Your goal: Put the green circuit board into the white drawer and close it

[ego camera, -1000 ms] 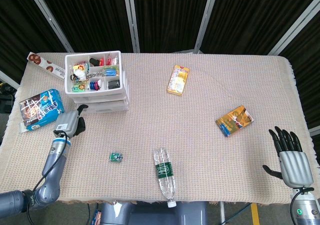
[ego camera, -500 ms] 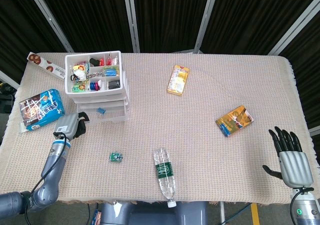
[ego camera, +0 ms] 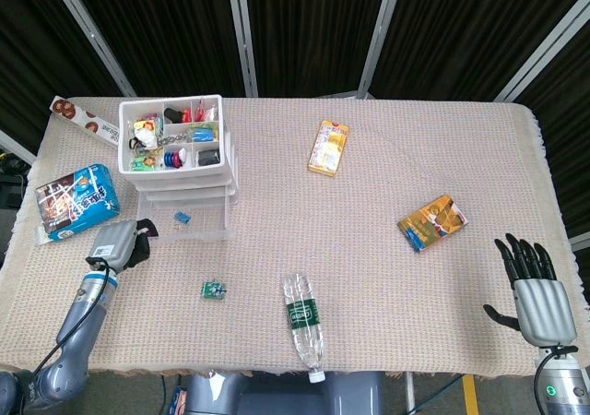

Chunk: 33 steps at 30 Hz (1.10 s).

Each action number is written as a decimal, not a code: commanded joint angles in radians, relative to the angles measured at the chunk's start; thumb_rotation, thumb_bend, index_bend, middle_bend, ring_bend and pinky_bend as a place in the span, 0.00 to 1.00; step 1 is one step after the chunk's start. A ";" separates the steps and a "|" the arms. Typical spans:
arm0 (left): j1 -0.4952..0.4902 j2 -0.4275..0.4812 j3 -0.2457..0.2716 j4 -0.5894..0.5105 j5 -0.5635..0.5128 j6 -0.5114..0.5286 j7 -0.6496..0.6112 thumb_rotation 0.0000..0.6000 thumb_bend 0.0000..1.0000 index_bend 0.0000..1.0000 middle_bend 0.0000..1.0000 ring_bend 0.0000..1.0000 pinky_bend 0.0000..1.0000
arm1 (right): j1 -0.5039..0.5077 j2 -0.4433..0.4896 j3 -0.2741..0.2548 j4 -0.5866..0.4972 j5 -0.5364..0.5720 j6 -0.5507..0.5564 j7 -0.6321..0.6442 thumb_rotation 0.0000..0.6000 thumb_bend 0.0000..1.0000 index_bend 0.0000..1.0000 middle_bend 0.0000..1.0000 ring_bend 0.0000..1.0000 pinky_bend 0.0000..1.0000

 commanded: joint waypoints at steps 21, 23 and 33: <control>0.065 0.044 0.095 -0.032 0.333 0.100 -0.020 1.00 0.25 0.05 0.49 0.51 0.43 | 0.000 -0.001 0.002 0.004 -0.001 0.003 -0.002 1.00 0.00 0.05 0.00 0.00 0.00; 0.081 0.063 0.128 -0.052 0.410 0.131 0.009 1.00 0.25 0.05 0.45 0.46 0.42 | 0.000 -0.002 0.002 0.005 0.000 0.003 -0.003 1.00 0.00 0.05 0.00 0.00 0.00; 0.147 0.109 0.274 -0.155 0.709 0.204 0.078 1.00 0.25 0.15 0.60 0.59 0.47 | 0.000 -0.004 0.004 0.004 0.002 0.003 -0.006 1.00 0.00 0.05 0.00 0.00 0.00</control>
